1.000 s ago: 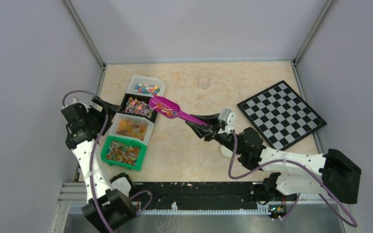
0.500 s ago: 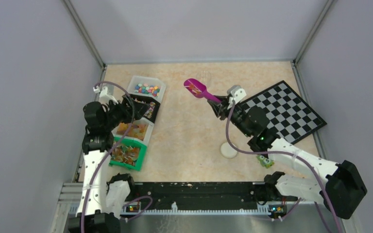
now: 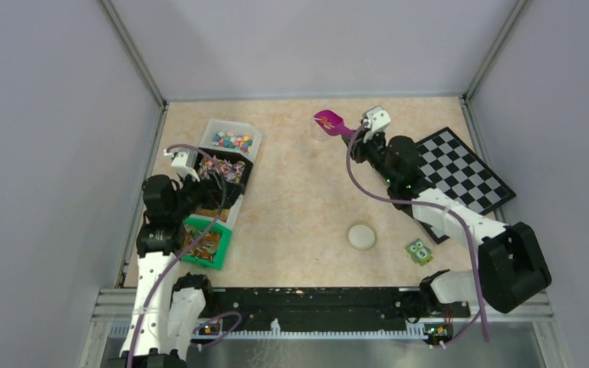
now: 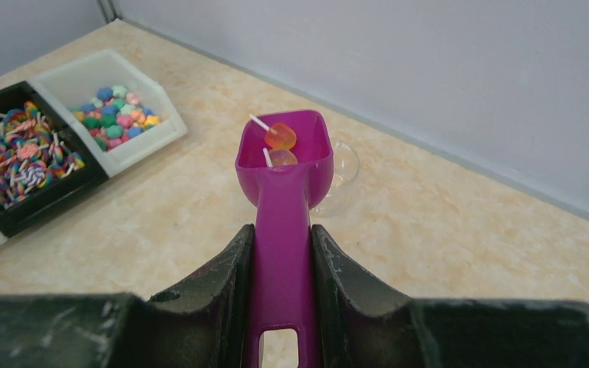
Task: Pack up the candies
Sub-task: Place the fake candies in the packing bottle.
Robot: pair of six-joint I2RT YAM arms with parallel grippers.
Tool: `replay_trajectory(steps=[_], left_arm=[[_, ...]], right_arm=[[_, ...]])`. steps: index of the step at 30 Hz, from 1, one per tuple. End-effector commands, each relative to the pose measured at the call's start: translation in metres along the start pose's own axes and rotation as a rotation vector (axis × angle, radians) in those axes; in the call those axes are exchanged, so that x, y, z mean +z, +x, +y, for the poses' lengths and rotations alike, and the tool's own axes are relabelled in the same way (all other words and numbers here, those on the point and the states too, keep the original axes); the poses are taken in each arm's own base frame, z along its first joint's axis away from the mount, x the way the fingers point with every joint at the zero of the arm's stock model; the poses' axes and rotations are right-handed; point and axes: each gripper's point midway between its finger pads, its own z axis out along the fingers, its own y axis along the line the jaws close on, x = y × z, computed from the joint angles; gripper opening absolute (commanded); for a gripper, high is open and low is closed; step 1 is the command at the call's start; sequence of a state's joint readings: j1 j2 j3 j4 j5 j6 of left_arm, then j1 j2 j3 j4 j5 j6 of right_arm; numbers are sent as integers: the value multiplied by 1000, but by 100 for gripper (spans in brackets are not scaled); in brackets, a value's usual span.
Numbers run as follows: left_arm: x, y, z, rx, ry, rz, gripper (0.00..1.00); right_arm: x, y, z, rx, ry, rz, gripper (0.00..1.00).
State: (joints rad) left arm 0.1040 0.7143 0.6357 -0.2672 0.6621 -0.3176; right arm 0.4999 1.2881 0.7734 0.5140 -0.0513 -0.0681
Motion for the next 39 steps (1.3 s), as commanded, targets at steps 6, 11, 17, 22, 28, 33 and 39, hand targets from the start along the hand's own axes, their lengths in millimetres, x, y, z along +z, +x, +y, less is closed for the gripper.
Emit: replay_trajectory(steps=[6, 11, 17, 22, 28, 33, 39], left_arm=[[-12, -12, -14, 110, -6, -78, 99], [-14, -13, -14, 117, -12, -84, 99], [-16, -14, -15, 121, -22, -93, 99], [-17, -14, -13, 120, -34, -95, 99], [-18, -15, -14, 124, -34, -101, 99], [-17, -14, -14, 124, -34, -99, 99], [-18, -15, -12, 123, -50, -102, 99]], right_arm=[[33, -18, -25, -1, 14, -1, 0], [41, -9, -28, -9, 13, 48, 0], [47, 0, -31, -25, 22, 72, 0], [53, 9, -33, -33, 27, 99, 0], [64, 17, -38, -41, 33, 130, 0], [72, 17, -41, -38, 36, 153, 0], [77, 24, -45, -41, 40, 191, 0]])
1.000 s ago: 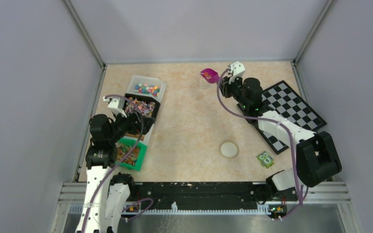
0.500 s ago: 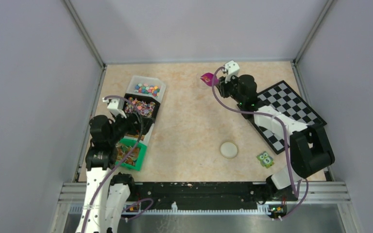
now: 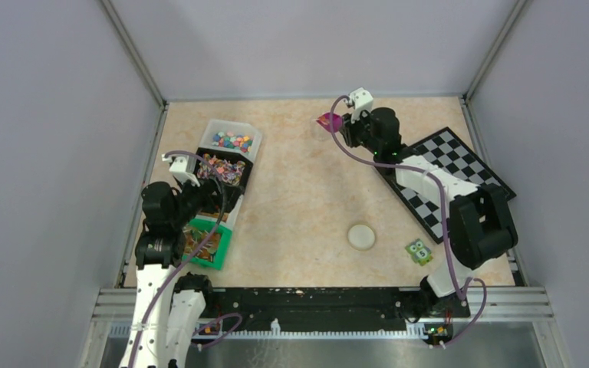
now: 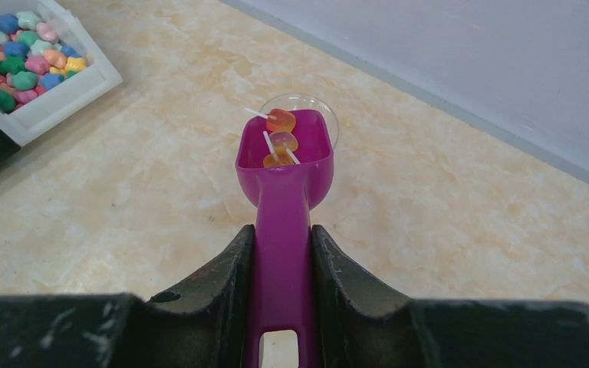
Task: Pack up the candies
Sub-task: Place the fake candies in the packing bottle.
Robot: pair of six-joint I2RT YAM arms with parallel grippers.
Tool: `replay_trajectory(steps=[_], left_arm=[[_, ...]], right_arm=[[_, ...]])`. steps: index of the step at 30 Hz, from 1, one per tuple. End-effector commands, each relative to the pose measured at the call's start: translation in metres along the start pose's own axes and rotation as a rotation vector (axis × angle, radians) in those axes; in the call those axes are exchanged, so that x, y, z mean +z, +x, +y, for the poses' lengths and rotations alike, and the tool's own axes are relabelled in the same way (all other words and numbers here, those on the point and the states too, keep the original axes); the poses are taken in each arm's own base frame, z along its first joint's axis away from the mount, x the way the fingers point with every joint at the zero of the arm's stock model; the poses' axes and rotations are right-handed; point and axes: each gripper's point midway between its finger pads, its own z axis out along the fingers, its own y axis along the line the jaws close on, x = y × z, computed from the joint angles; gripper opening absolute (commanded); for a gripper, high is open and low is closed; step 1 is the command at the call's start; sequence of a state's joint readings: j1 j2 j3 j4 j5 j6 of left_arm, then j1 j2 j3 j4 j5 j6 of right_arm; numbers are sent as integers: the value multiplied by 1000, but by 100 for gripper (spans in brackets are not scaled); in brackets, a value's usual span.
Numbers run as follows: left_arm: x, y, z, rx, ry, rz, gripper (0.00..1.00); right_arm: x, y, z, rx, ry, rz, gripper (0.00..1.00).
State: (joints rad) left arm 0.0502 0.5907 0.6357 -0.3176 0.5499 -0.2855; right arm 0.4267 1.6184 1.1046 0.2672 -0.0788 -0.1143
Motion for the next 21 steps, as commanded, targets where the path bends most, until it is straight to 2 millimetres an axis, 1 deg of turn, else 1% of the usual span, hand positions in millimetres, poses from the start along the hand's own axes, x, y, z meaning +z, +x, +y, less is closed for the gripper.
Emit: replay_trajectory(steps=[1, 4, 6, 14, 21], left_arm=[[-2, -10, 0, 36, -13, -38, 99], [-3, -10, 0, 36, -14, -37, 99], [-2, -10, -1, 36, -11, -37, 99], [-3, -10, 0, 36, -15, -37, 99], [-3, -10, -1, 38, -14, -39, 99]], right_arm=[[5, -29, -11, -16, 21, -52, 0], [8, -30, -12, -17, 22, -43, 0], [12, -26, -12, -18, 19, -26, 0], [17, -21, -15, -25, 27, 6, 0], [22, -22, -16, -42, 29, 22, 0]])
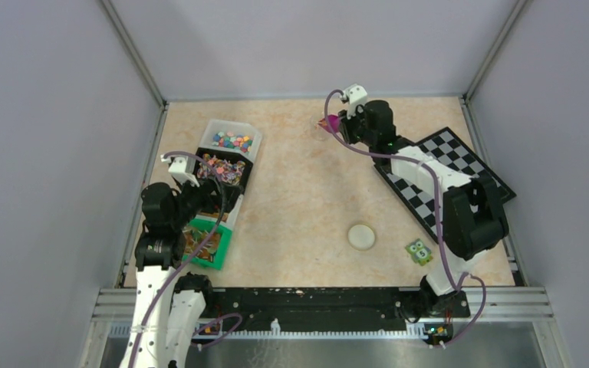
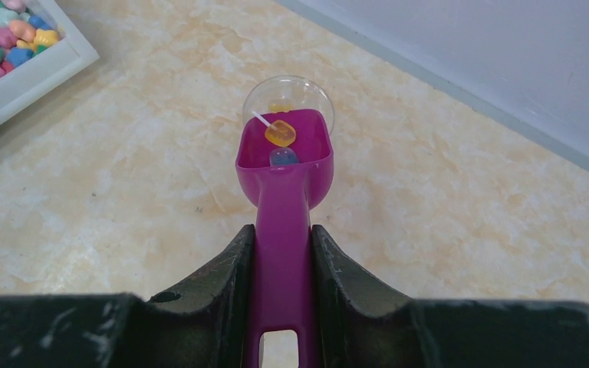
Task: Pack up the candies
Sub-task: Place the fake candies in the packing bottle.
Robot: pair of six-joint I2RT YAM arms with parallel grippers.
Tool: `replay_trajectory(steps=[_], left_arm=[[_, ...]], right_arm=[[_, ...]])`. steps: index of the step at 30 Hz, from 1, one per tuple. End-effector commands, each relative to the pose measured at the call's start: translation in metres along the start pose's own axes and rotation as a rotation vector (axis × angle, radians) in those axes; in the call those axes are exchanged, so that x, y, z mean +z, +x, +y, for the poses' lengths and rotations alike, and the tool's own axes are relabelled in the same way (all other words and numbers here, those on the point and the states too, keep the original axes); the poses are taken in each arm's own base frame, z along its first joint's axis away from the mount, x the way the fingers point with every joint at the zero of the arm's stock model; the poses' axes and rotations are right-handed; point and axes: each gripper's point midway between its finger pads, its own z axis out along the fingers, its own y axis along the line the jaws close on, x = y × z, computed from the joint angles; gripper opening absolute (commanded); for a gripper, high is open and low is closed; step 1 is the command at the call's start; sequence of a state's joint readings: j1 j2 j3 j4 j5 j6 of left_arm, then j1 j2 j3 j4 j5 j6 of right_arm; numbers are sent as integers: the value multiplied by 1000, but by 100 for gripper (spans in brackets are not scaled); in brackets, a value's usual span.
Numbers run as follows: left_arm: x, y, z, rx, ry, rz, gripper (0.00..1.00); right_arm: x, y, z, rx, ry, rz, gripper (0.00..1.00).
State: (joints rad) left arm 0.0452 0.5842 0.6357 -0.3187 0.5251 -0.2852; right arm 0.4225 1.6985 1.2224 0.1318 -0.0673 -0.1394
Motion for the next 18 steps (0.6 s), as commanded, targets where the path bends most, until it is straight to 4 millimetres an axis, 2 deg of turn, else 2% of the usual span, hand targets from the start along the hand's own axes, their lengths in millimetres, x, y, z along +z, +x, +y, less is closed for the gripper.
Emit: replay_trajectory(steps=[1, 18], left_arm=[[-2, -9, -3, 34, 3, -30, 99], [-3, -8, -3, 34, 1, -30, 99]], right_arm=[[4, -35, -12, -26, 25, -76, 0], [9, -28, -18, -48, 42, 13, 0]])
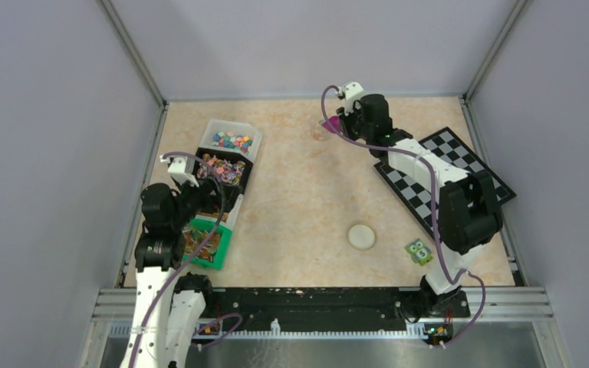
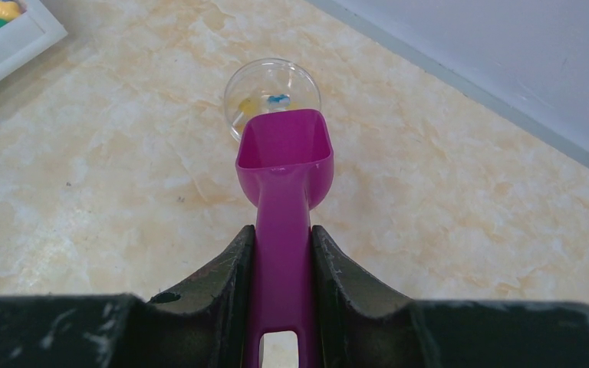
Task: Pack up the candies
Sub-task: Place the fake candies in the packing bottle.
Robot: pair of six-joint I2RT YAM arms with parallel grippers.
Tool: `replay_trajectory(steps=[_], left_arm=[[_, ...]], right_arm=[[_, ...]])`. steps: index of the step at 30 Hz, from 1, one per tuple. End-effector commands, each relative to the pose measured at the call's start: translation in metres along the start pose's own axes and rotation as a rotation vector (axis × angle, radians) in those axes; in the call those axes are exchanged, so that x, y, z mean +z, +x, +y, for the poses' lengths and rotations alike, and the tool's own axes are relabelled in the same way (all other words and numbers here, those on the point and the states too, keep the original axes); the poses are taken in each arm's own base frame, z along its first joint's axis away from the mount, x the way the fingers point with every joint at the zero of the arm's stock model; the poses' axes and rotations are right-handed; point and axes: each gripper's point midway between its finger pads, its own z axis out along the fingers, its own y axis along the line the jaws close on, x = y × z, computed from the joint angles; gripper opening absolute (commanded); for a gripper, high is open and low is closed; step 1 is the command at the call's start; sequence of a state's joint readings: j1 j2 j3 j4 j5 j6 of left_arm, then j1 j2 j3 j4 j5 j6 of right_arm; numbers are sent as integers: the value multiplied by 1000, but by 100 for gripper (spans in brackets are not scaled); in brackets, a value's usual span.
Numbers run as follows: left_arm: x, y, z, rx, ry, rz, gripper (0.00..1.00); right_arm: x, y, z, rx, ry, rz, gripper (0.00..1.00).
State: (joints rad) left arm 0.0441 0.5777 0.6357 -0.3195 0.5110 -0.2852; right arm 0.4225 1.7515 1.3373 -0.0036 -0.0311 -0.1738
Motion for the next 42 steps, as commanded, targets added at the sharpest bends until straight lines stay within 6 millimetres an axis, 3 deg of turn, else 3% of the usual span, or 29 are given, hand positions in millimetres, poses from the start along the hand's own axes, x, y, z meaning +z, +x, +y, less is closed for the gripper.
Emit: replay_trajectory(steps=[1, 8, 19, 25, 35, 42], left_arm=[[-2, -6, -4, 31, 12, -22, 99], [-3, -7, -6, 36, 21, -24, 99], [-3, -6, -6, 34, 17, -18, 99], [-4, -6, -7, 38, 24, -19, 99], [-5, -7, -11, 43, 41, -26, 99], [-3, -6, -8, 37, 30, -23, 99]], right_arm=[[0, -28, -10, -15, 20, -62, 0], [2, -23, -10, -39, 21, -24, 0], [-1, -41, -3, -132, 43, -10, 0], [1, -43, 7, -184, 28, 37, 0], [7, -40, 7, -182, 55, 110, 0], [-7, -67, 12, -158, 29, 40, 0]])
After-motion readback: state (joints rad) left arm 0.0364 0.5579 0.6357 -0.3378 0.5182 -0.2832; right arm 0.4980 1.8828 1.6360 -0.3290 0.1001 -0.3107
